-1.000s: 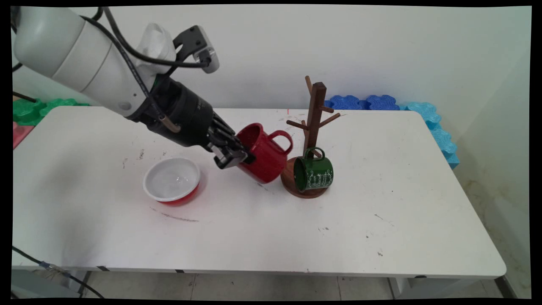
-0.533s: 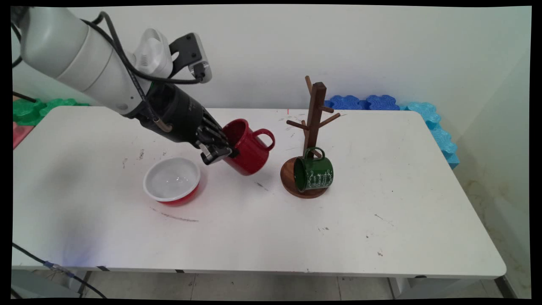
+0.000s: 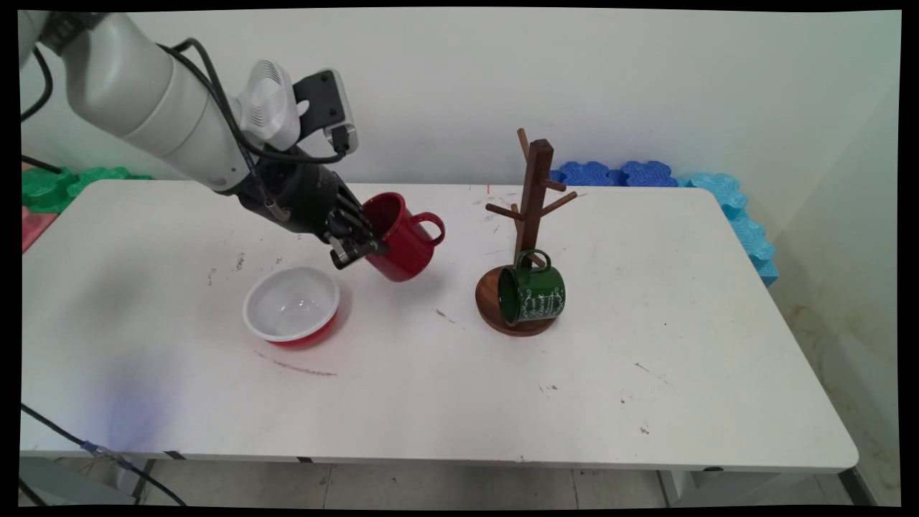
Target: Place the picked object on the table
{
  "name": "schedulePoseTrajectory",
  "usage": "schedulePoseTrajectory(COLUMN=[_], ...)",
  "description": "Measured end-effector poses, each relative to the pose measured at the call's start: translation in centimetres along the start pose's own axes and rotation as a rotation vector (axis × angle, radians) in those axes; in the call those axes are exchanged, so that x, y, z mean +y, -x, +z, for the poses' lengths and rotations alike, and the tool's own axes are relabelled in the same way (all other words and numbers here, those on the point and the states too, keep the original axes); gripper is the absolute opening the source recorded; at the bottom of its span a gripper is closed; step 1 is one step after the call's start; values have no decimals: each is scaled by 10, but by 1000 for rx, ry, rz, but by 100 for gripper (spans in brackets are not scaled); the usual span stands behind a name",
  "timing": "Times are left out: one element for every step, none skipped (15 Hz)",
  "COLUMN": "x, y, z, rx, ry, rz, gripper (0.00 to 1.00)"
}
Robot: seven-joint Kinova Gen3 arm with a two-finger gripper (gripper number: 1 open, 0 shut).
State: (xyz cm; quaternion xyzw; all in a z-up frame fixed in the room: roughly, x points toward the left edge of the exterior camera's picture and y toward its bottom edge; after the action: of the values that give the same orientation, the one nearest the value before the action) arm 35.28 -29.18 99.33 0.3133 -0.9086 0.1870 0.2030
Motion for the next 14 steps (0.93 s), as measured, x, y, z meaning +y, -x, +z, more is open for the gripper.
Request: schedulePoseTrajectory(x=[-2,-5,-7,-9,-10,-12,-15,-17,-18,-20,-22,-24,-25,-26], y=[1,2,3,3,4,4,5,6,6,7,8,8,9,9], z=[3,6,9,12,14,17,20,24,27,31,35,39,41,45], rx=[-6,-14,-21,-27,-30,-36,-42,-48,-53,-58,-63,-68,-71,-75], ry=[-8,-18,-27,-35,-39,-46,-53,-60,-66,-73,-79,-84,-87,-92], rz=[7,15,23,28,32,38,44,50,55,61,66,70,73,76], gripper=[0,0,0,0,0,0,0,0,0,0,0,0,0,0])
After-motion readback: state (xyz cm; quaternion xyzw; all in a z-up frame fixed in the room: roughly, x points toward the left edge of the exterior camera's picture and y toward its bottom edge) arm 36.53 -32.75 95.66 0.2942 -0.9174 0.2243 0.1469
